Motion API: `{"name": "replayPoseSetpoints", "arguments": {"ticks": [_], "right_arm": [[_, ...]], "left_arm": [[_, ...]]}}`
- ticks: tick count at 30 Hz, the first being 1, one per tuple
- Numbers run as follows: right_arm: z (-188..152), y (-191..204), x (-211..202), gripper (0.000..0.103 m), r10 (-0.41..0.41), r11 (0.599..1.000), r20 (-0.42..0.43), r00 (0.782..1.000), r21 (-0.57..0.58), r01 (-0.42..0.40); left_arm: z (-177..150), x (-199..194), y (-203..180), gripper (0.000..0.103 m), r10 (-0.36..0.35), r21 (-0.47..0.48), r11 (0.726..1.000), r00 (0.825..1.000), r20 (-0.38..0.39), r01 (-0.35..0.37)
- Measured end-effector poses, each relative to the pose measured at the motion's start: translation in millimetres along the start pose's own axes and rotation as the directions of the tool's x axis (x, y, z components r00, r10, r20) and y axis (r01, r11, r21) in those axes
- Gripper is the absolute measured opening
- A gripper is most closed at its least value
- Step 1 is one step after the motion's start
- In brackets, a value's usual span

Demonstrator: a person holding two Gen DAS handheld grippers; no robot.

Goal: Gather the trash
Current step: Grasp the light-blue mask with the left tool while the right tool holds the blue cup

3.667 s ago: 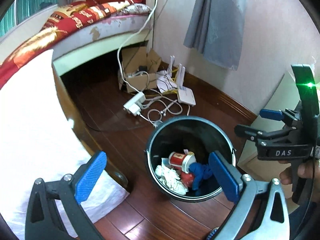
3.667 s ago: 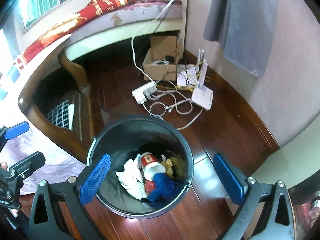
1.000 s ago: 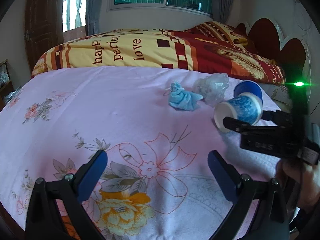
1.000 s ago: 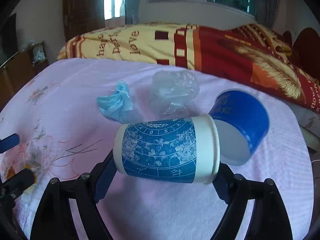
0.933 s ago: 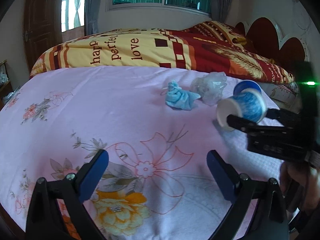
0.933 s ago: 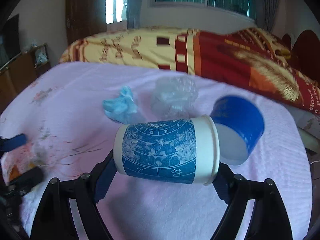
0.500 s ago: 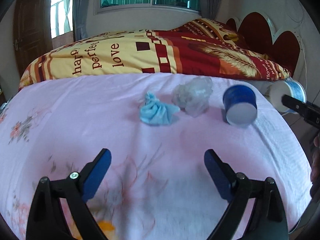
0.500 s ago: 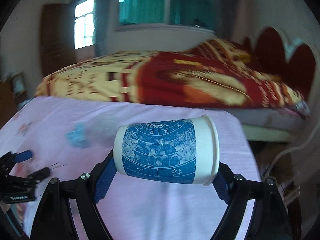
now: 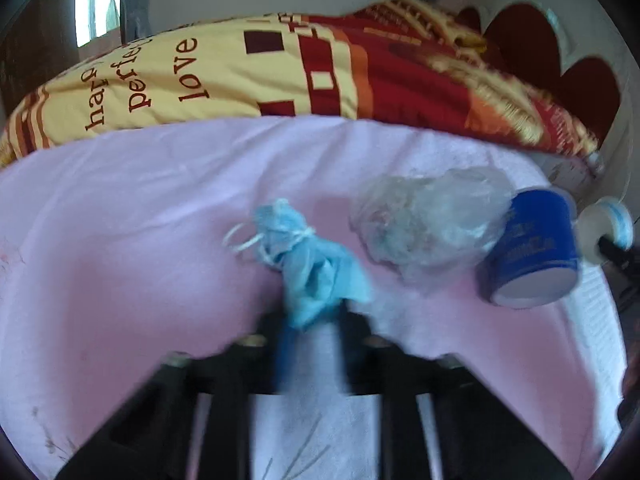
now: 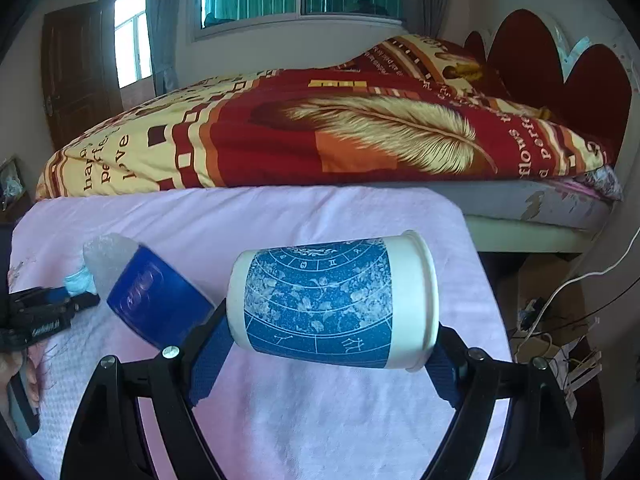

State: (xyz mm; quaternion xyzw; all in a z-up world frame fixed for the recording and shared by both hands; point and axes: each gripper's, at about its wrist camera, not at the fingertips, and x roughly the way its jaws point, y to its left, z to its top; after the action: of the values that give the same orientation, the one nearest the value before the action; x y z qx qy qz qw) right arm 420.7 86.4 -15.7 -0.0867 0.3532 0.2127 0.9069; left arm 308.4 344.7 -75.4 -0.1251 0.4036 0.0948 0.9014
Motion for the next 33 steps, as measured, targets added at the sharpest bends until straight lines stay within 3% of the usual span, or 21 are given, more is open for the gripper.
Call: {"name": "replayPoseSetpoints", "arguments": {"ticks": [7, 15, 27, 33], "right_arm": [[-19.6, -3.6, -35.6, 0.086, 0.019, 1.0, 0.028, 0.999, -0.003, -0.019], [-60.4, 0.2, -106.6, 0.086, 0.055, 0.998, 0.06, 0.997, -0.039, -0.053], [-119.5, -8.5, -207.7, 0.086, 0.077, 0.996, 0.117, 0.99, -0.059, -0.07], [-152.1, -27.1, -240.5, 0.086, 0.042, 0.997, 0.139, 0.989, -0.067, -0.033]], "left_arm": [[-34.1, -54.4, -1.3, 0.012, -0.044, -0.009, 0.999, 0.996, 0.08, 0.044], [-79.6, -129.8, -36.0, 0.012, -0.079, 0.048, 0.996, 0.985, 0.152, 0.072], [-128.1, -178.6, -105.4, 0.012, -0.151, 0.127, 0.983, 0.973, 0.173, 0.13], [-143.7, -188.5, -140.6, 0.012, -0.202, 0.182, 0.968, 0.966, 0.162, 0.172]]}}
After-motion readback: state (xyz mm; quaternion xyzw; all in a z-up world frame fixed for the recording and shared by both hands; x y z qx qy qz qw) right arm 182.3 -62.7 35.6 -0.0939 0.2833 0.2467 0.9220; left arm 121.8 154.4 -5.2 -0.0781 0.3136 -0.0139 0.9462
